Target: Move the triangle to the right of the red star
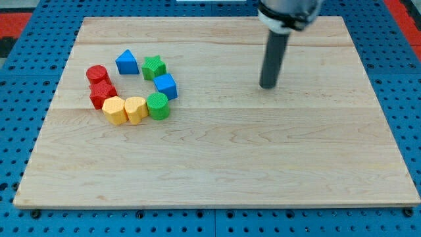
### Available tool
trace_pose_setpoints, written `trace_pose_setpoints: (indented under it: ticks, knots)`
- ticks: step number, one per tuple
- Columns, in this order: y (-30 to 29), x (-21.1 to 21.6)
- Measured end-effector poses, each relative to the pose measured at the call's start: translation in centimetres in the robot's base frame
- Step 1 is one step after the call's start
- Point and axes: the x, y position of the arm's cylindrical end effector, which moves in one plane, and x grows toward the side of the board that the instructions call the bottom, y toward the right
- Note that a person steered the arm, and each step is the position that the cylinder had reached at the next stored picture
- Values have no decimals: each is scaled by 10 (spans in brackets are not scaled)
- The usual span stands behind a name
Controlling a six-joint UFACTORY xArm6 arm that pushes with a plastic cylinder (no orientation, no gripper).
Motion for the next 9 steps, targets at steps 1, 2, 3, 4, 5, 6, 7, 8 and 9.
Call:
trace_pose_setpoints:
  ticks: [1, 2, 3, 4, 5, 6, 7, 8, 9]
  knots:
    - [-89, -70]
    - [-217, -76]
    - [-247, -105]
    - [-255, -81]
    - [-256, -43]
    - [-263, -47]
    - [-256, -16]
    - [-253, 14]
    - [-252, 21]
